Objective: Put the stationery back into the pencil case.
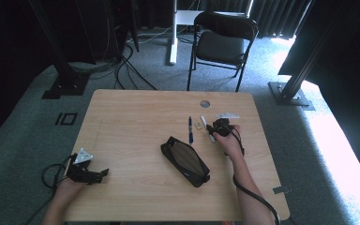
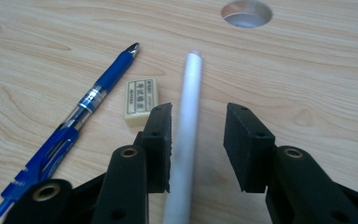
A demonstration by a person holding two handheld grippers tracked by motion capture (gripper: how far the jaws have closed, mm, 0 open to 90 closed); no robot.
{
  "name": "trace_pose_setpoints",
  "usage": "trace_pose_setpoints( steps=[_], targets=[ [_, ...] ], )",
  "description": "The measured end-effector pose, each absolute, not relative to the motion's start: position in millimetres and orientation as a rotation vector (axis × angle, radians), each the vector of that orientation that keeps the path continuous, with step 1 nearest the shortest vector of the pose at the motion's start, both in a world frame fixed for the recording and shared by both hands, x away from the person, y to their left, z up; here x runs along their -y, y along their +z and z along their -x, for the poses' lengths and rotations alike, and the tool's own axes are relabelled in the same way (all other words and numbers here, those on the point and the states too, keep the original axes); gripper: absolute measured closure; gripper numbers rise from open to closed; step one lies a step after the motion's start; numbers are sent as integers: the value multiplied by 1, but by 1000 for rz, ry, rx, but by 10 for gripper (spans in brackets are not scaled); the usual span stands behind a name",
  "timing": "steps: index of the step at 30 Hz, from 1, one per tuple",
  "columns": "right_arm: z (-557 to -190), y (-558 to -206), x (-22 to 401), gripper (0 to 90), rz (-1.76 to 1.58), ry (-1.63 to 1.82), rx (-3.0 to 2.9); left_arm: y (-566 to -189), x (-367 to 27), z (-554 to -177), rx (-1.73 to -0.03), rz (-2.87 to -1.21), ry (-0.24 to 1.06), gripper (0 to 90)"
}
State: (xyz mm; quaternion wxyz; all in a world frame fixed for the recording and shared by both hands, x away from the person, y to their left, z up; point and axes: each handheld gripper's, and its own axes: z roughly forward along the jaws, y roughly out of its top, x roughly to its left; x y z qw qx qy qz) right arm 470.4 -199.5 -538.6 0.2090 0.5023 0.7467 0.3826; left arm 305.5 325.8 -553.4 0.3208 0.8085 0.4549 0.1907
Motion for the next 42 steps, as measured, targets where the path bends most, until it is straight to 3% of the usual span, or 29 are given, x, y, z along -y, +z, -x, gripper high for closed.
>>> trace_pose_setpoints(
  steps=[9,12,17,22,42],
  targets=[
    [-482,-546,190,638,-1418,1008,-2097,-553,-326,-306,-1197,-2123,502,21],
    [-482,-548,189,661,-1428,993,-2102,-553,-326,-306,-1198,-2124,503,21],
    [-482,-548,186,776,-1420,929,-2099,-553,-326,-306,-1199,-2123,503,21],
    [-481,-544,188,784,-1475,917,-2082,-553,-326,-306,-1199,-2123,504,21],
    [-434,-478,194,784,-1361,1185,-2092,-553,-326,-306,-1200,-2123,505,21]
  ],
)
